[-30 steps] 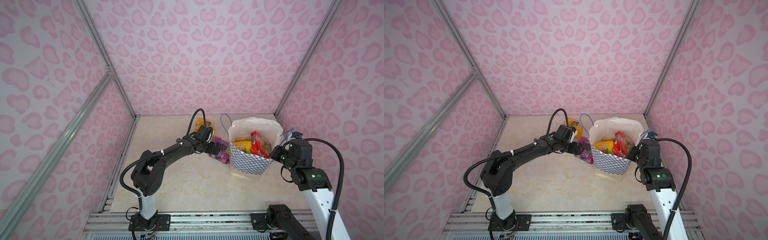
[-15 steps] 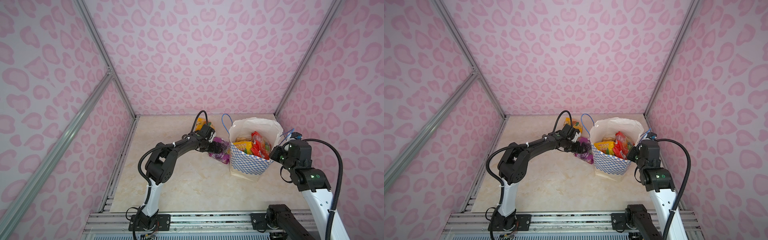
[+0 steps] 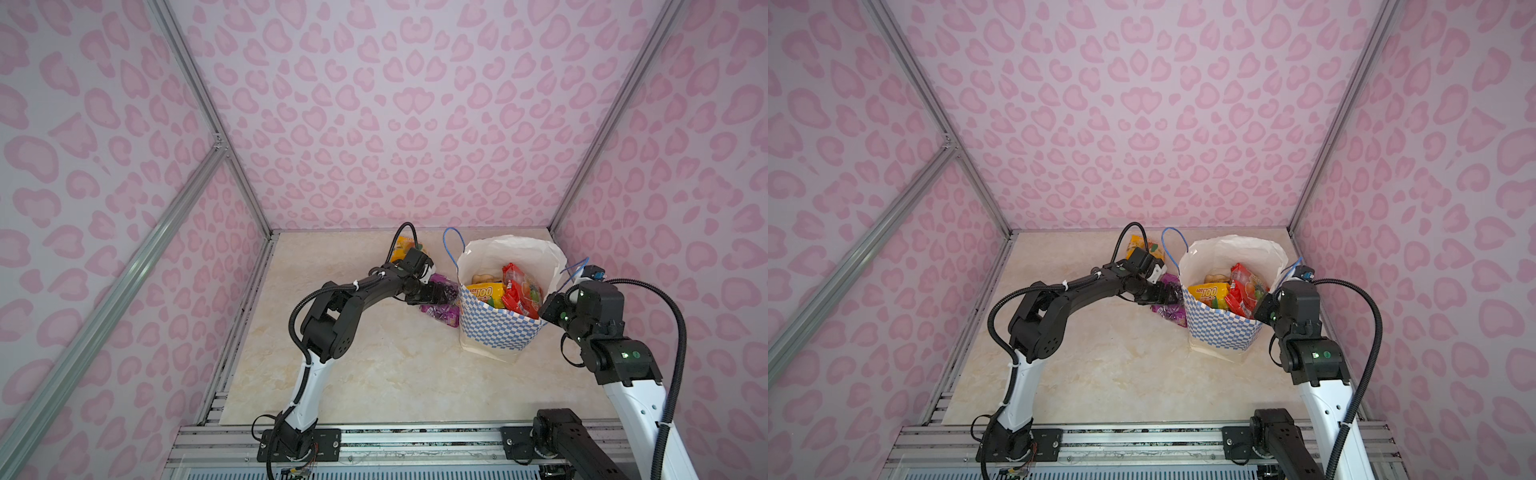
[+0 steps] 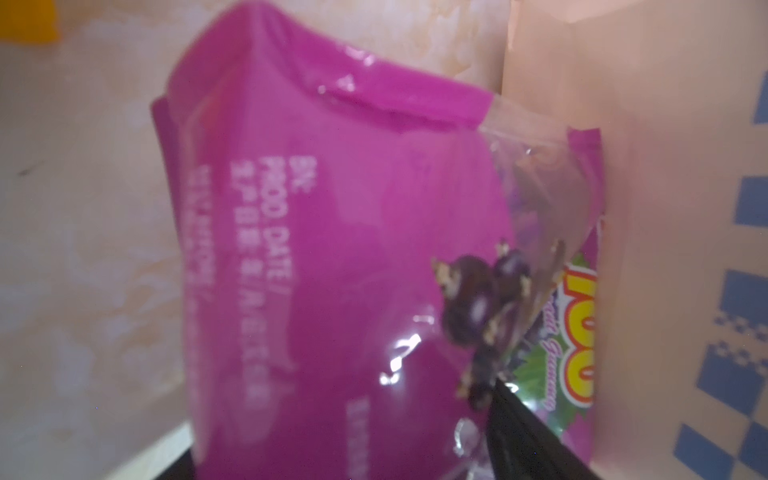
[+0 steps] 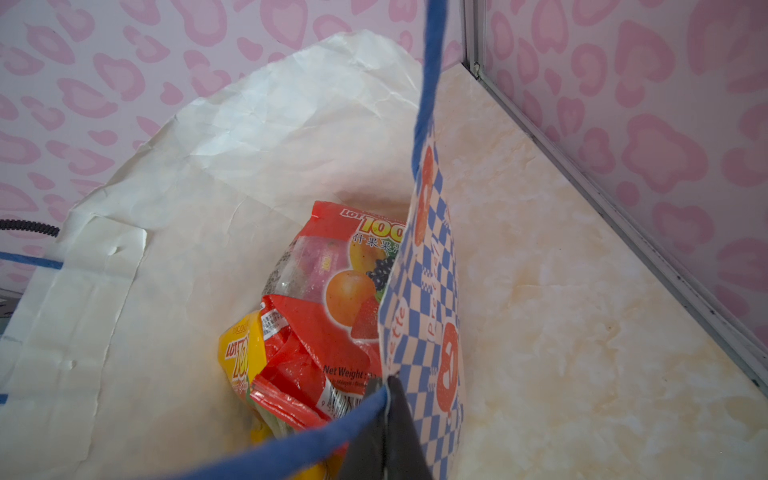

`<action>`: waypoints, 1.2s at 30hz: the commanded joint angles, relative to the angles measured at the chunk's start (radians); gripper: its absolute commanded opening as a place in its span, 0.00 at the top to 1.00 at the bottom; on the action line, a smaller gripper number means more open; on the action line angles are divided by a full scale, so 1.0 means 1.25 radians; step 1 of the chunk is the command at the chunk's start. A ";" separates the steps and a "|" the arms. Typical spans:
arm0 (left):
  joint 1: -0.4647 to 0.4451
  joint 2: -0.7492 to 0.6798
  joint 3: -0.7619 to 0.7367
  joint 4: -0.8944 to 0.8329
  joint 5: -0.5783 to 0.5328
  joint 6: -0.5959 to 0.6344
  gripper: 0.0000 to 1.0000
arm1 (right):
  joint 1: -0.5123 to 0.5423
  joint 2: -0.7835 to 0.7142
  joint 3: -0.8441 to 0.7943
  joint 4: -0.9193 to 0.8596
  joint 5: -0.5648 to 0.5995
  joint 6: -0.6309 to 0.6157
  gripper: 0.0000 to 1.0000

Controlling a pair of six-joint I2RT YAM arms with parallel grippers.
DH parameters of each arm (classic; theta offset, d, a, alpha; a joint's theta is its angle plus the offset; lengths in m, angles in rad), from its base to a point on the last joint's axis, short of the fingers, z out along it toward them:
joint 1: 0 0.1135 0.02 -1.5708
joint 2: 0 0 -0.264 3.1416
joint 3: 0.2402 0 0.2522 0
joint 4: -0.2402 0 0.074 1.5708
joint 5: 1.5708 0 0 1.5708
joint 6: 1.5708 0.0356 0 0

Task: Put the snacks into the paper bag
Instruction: 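Lower the left gripper onto the purple grape pack beside the bag, then grasp the purple grape pack with the left gripper and lift it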

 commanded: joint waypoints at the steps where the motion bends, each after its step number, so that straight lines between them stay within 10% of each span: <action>1: -0.001 0.004 0.006 -0.008 0.004 -0.008 0.34 | 0.000 -0.004 -0.005 0.019 -0.011 0.003 1.00; 12: -0.001 -0.066 -0.003 -0.003 0.024 -0.035 0.75 | 0.001 -0.015 -0.007 0.012 -0.008 0.004 1.00; 36: 0.010 -0.489 -0.214 -0.028 -0.161 -0.042 0.80 | 0.001 -0.029 -0.015 0.016 -0.016 0.001 1.00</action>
